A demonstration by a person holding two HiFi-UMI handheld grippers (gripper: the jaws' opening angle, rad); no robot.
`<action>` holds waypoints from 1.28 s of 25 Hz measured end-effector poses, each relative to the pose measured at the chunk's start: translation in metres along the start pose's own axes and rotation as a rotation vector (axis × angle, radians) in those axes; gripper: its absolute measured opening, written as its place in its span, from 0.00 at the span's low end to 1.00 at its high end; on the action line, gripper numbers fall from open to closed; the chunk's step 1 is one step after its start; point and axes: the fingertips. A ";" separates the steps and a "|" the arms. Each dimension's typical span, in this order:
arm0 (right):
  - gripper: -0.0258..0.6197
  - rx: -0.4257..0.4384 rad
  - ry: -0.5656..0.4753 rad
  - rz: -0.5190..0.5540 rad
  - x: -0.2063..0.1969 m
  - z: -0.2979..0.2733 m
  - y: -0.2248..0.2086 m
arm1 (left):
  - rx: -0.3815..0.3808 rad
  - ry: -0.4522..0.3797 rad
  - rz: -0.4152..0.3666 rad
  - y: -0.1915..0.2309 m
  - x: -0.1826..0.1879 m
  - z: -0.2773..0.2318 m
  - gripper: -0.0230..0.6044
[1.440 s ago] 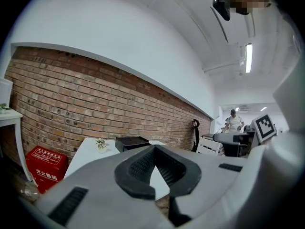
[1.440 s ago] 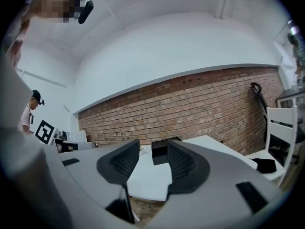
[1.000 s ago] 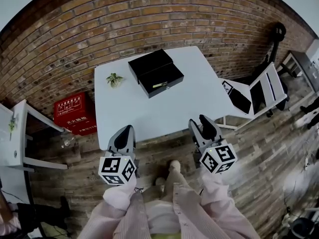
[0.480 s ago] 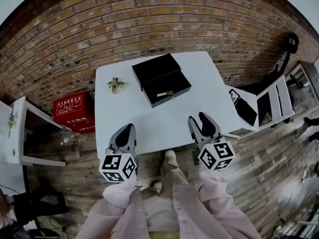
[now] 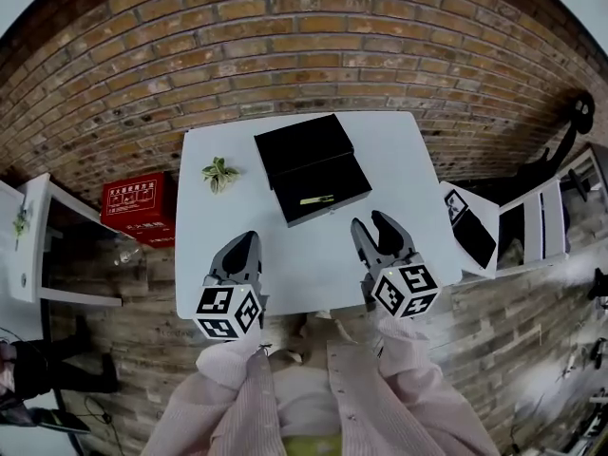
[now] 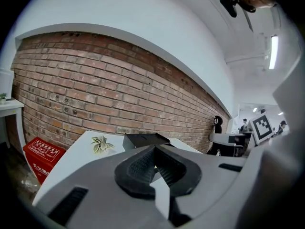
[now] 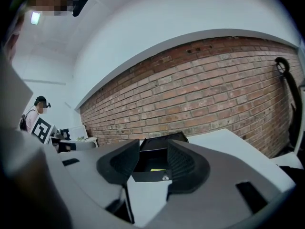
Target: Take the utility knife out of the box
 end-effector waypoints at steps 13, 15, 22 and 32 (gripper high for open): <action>0.29 0.145 0.128 0.054 -0.012 -0.080 -0.033 | 0.084 0.037 0.047 0.011 -0.007 -0.067 0.02; 0.29 0.170 0.148 0.065 -0.015 -0.090 -0.034 | 0.098 0.043 0.055 0.013 -0.009 -0.073 0.02; 0.29 0.268 0.224 0.111 -0.029 -0.118 -0.035 | 0.127 0.072 0.064 0.018 -0.016 -0.091 0.02; 0.29 0.452 0.390 0.284 -0.059 -0.150 -0.023 | 0.142 0.116 0.079 0.033 -0.025 -0.109 0.02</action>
Point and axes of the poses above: the fingertips, and each gripper's own axes: z backward along the fingers, y to its left, x out of its top, and after that the axes turned 2 degrees about z, right-handed
